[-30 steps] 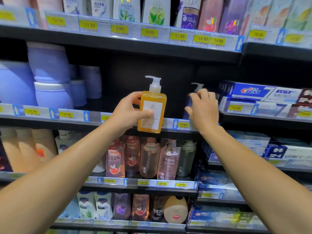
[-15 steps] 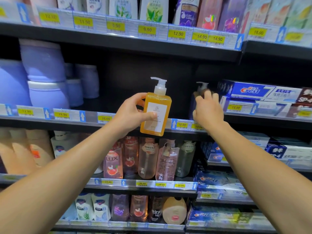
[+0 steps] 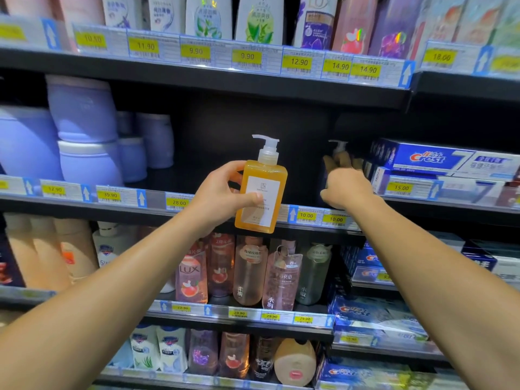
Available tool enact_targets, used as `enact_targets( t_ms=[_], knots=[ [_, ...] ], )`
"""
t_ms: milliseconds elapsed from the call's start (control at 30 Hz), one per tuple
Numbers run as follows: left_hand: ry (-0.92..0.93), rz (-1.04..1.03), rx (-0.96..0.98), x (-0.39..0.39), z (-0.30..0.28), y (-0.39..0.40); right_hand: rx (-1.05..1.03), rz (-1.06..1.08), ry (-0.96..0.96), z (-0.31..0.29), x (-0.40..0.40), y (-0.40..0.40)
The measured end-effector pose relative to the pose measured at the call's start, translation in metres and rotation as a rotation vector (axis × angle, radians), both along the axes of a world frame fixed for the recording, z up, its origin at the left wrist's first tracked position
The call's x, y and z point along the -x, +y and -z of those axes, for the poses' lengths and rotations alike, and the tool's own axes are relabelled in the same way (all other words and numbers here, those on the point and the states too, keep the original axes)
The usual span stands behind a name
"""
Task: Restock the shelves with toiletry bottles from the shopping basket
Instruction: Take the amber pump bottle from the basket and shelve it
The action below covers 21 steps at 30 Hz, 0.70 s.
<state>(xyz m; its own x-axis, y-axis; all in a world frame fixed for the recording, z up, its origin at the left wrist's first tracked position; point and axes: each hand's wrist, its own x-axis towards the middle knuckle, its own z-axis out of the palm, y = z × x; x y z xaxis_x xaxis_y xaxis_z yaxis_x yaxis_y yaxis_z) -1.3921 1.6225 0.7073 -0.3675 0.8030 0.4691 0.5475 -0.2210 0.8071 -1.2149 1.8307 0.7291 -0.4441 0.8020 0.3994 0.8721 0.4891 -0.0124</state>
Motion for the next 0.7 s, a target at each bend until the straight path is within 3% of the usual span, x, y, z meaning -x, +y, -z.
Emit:
enact_targets(
  t_ms=[100,300,500,700],
  knots=[
    [0.006,-0.003,-0.024,-0.004,-0.006,-0.003,-0.024,-0.031,0.061,-0.003,-0.003,-0.012],
    [0.025,0.023,-0.174,-0.012,-0.035,0.005,-0.160,-0.321,0.382,0.027,-0.025,-0.053],
    [0.144,-0.051,-0.166,-0.026,-0.047,0.043,-0.263,-0.319,0.104,0.069,-0.047,-0.062],
    [0.117,-0.167,0.053,-0.025,-0.032,0.083,-0.320,-0.323,0.088,0.081,-0.051,-0.056]
  ],
)
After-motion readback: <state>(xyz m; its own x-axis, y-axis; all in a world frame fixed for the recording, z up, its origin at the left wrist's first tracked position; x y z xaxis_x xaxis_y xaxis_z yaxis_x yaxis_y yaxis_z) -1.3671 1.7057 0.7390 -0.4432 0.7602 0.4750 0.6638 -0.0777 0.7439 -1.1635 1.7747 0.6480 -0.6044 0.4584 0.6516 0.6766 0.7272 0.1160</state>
